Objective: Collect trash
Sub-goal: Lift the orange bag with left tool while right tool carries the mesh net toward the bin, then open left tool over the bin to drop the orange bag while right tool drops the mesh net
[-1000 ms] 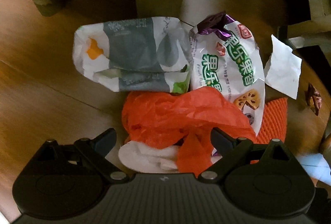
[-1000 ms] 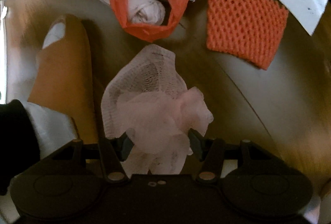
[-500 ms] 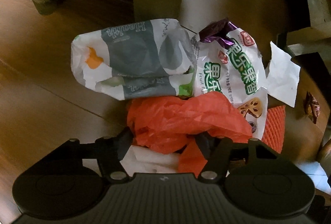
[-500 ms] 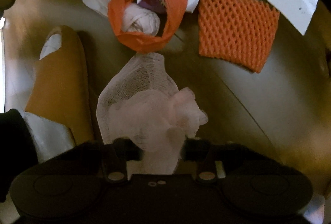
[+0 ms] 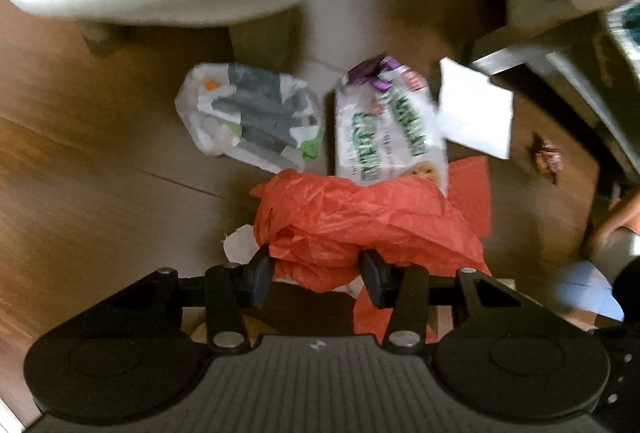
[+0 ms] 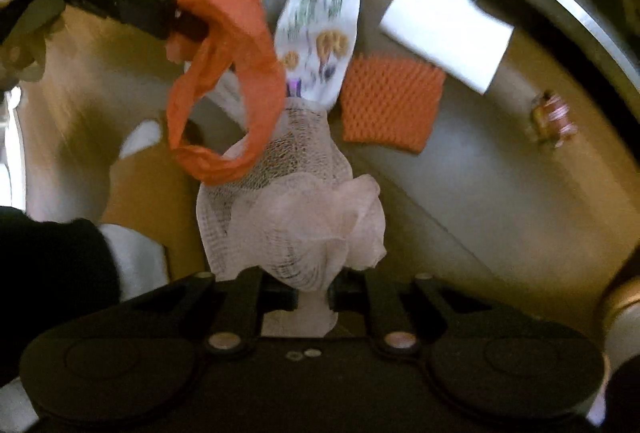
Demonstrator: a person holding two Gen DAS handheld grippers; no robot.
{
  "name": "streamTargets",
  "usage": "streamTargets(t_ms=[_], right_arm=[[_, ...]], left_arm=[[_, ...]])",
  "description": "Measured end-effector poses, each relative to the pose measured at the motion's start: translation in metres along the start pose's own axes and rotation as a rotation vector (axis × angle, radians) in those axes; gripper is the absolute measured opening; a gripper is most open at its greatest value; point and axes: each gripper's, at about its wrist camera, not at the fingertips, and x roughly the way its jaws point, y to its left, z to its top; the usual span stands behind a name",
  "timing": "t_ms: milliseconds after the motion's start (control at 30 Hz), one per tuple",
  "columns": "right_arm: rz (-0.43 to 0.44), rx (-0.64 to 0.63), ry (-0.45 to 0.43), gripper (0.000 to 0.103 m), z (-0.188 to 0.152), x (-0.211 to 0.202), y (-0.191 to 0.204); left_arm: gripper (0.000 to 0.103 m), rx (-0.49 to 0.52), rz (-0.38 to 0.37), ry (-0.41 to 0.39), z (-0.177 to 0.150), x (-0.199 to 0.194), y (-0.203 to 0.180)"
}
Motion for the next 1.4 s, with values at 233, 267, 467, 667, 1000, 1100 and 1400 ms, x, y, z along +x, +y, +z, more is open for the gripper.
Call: streamTargets(t_ms=[233,267,467,667,1000,1100,1400], right_arm=[[-0.030,0.044,-0.156,0.011,-0.007,-0.079,0.008],[-0.038,0.049,-0.184,0.011,-0.009,-0.093,0.009],[-0.072,0.067,-0.326,0.011,-0.021,-0.155,0.019],[-0.102,0.100,-0.499,0.011,-0.044,-0.228,0.021],[-0.133,0.096,-0.754,0.011,-0.087,-0.347,0.023],[-0.140,0.088,-0.824,0.011,-0.101,-0.378,0.026],[-0.210,0.040,-1.036,0.011,-0.129,-0.470,0.029]], left_arm=[[0.045,0.101,-0.021,-0.101,-0.004,-0.076,-0.034],[0.045,0.119,-0.019,-0.122,-0.005,-0.089,-0.038],[0.045,0.226,0.031,-0.274,-0.010,-0.170,-0.067],[0.045,0.241,0.058,-0.433,-0.017,-0.255,-0.097],[0.046,0.295,0.045,-0.648,-0.065,-0.375,-0.156],[0.046,0.308,0.037,-0.699,-0.079,-0.402,-0.169],[0.046,0.351,0.008,-0.835,-0.110,-0.471,-0.221]])
